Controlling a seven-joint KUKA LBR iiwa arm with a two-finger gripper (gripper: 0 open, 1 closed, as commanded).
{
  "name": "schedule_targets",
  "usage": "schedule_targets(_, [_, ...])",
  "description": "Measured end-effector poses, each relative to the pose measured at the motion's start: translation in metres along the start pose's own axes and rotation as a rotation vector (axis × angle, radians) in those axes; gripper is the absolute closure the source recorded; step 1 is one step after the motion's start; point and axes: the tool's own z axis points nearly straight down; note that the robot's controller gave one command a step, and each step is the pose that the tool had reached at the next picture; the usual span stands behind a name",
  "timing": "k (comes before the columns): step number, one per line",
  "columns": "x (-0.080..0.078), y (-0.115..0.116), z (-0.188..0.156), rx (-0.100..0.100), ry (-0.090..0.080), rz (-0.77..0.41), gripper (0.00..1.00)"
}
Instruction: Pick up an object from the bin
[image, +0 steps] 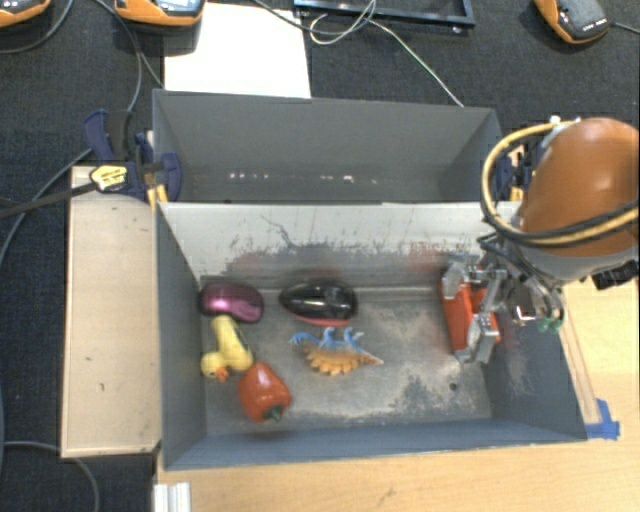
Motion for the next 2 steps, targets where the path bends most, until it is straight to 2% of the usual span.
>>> schedule_targets(1, [0.013, 0.068, 0.106, -0.003, 0.015, -0.010, 0.00])
schedule_targets(2, [-0.009, 0.055, 0.161, 0.000, 0.001, 0.092, 0.00])
